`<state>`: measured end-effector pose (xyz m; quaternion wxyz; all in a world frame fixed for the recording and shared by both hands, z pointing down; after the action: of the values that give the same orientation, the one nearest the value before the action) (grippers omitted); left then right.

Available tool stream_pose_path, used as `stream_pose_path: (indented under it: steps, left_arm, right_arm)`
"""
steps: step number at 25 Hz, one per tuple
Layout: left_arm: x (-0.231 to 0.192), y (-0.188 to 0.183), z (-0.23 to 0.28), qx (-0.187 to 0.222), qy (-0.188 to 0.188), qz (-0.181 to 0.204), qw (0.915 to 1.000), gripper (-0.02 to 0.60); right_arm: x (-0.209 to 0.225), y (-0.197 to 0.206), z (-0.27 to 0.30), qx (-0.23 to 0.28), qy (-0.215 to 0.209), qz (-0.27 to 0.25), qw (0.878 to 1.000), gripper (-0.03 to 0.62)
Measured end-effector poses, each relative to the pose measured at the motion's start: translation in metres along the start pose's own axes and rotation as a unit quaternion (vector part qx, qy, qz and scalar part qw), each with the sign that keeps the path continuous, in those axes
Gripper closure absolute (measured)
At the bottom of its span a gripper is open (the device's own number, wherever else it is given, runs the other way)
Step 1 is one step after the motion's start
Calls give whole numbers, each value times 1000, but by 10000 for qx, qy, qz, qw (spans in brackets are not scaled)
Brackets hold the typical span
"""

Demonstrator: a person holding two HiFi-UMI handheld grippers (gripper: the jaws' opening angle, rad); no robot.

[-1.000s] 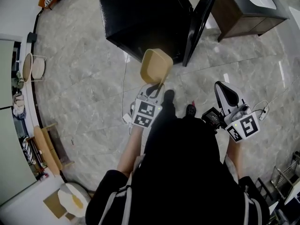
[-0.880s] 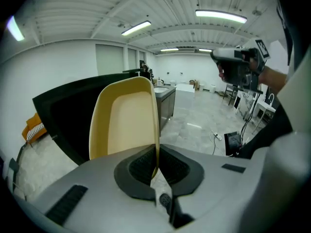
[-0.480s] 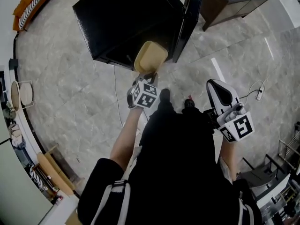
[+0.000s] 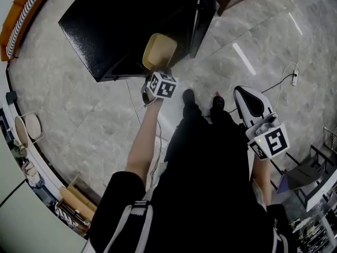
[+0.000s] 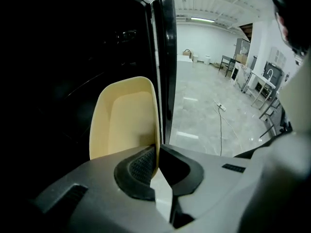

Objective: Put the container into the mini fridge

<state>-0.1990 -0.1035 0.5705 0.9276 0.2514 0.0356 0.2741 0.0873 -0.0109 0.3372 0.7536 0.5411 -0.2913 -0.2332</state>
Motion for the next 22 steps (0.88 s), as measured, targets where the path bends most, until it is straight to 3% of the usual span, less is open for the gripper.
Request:
stream_pose_path:
  steps: [12, 22]
  left_arm:
    - [-48, -16, 62, -315, -574, -1, 9979, 543]
    - [-76, -32, 105, -470, -1457, 882, 9843, 543]
  right_arm:
    - [-3, 18, -16, -349, 332, 253, 9985, 577]
    - [0, 25, -23, -522, 495, 331, 9969, 577]
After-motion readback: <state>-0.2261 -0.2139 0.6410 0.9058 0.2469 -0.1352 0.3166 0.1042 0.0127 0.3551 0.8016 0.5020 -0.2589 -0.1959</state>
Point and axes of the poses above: the fingertips, and each gripper's own axes: z forward along the fingers, x to its right, y out of its underside, the point moved 10 cm from there along -z, backward along the fingers
